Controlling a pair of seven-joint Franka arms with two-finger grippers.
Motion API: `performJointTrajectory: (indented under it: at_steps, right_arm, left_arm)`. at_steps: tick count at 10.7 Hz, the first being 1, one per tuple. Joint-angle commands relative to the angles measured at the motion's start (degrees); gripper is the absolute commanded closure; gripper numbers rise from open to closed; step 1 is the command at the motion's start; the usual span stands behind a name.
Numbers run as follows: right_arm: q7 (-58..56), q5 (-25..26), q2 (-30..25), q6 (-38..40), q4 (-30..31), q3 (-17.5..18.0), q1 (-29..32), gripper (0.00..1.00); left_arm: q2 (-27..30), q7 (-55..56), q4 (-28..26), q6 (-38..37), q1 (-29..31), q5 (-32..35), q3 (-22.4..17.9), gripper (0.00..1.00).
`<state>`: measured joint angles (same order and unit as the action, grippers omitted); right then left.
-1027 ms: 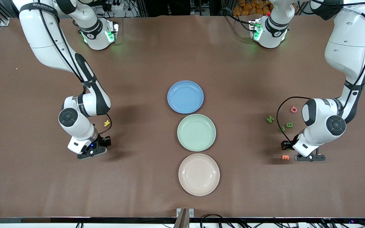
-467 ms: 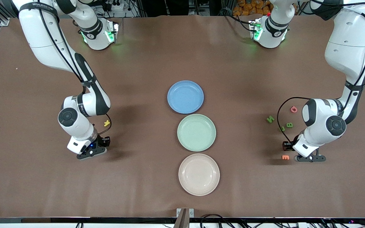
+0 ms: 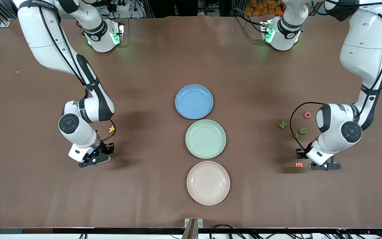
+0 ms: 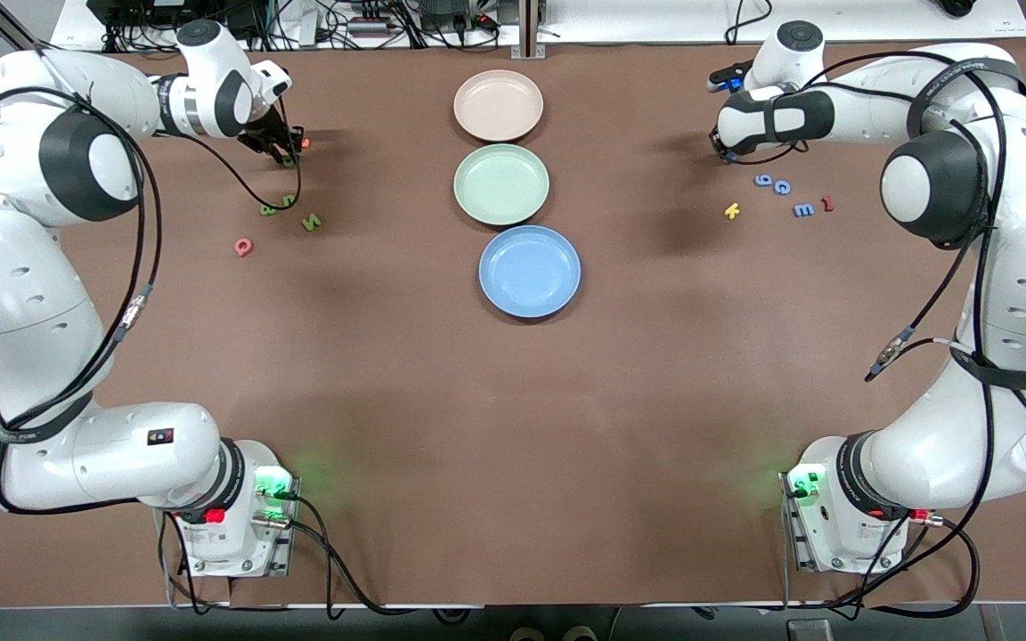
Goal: Sort letters by color into matching plates
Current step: 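Carry the X to the blue plate while the left gripper carries p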
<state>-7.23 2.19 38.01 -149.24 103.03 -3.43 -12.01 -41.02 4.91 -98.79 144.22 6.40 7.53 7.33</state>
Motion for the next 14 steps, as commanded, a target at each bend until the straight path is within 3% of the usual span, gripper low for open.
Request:
performJointTrajectory:
  at_steps: [1,3,8,14]
  right_arm:
    - [1.2,0.2,-5.3,7.7,0.7,0.3,0.1,0.83]
    - [3.3,0.1,-8.9,15.2,0.7,0.3,-0.6,0.83]
    - [13.4,-4.2,-14.3,23.7,0.8,0.0,-9.1,0.83]
    - [25.1,-4.6,-13.9,24.4,-0.4,-0.7,-26.5,0.82]
  left_arm:
    - [0.6,3.1,1.1,-1.0,-2.3,1.5,-0.2,1.0]
    - [2.2,3.2,1.1,-3.0,-2.7,1.5,0.4,1.0]
    - [7.3,9.9,1.3,-10.3,-10.7,1.3,0.6,1.0]
    - [7.6,20.0,2.1,-10.4,-21.3,1.0,0.6,1.0]
